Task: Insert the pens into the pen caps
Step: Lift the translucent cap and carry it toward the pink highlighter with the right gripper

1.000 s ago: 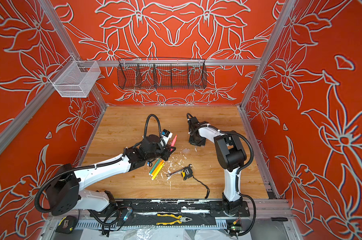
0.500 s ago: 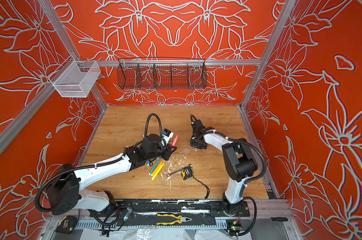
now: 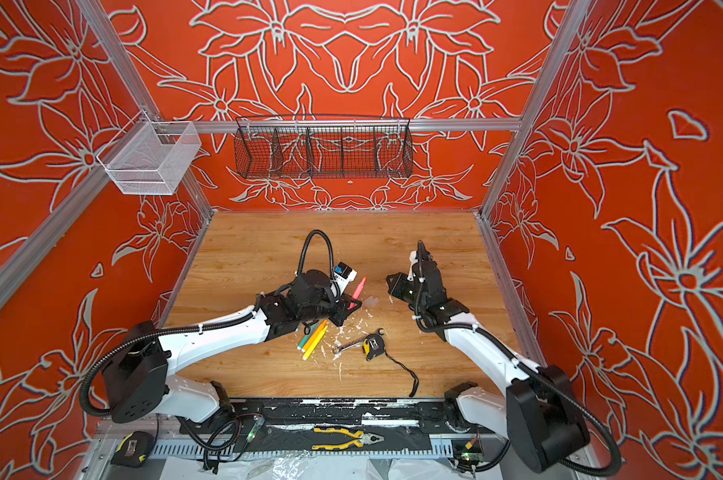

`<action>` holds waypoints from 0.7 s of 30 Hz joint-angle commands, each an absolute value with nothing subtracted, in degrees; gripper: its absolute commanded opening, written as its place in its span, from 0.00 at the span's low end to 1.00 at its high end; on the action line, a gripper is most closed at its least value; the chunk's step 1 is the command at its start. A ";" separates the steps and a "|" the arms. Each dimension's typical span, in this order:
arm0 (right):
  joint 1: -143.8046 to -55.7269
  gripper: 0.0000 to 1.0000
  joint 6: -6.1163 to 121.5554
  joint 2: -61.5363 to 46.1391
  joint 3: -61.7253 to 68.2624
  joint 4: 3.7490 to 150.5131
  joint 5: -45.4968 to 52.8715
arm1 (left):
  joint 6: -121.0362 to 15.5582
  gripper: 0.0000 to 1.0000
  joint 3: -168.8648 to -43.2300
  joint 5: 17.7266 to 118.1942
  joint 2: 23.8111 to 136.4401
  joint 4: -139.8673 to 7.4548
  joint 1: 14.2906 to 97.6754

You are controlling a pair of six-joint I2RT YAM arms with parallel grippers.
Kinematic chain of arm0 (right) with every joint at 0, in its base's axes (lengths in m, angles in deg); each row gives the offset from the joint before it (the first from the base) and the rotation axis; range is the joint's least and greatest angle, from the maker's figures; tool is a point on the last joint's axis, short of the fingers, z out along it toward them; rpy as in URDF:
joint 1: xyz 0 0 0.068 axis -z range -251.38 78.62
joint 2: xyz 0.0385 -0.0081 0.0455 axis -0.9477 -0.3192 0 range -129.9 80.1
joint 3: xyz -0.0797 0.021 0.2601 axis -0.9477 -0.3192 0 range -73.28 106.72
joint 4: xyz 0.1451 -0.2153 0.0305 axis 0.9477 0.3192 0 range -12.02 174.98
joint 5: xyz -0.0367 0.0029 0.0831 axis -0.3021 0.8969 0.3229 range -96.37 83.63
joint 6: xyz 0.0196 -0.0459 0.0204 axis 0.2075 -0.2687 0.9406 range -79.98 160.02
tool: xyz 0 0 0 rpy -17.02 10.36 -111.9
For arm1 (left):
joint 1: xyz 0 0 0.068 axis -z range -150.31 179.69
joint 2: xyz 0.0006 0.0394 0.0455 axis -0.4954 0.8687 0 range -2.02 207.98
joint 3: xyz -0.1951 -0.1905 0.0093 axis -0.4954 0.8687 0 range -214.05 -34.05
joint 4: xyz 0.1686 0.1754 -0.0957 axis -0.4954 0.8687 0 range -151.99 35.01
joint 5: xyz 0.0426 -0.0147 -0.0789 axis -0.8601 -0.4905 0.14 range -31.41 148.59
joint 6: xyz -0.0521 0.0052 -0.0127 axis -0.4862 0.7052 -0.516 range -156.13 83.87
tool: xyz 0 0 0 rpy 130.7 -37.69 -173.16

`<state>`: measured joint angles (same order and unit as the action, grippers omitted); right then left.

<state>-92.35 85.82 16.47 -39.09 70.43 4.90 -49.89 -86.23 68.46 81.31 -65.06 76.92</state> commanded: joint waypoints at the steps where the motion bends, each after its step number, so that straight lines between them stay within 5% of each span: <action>1: -92.12 0.00 90.30 21.76 -42.81 58.73 4.81 | -50.53 0.00 -87.66 70.74 82.94 -66.86 77.76; 8: -92.14 0.00 93.56 28.39 -49.28 49.91 2.56 | -50.69 0.00 -89.32 71.89 85.26 -66.25 78.47; 21: -92.20 0.00 95.11 24.57 -50.08 38.37 11.27 | -51.03 0.00 -90.55 73.98 87.08 -66.03 79.15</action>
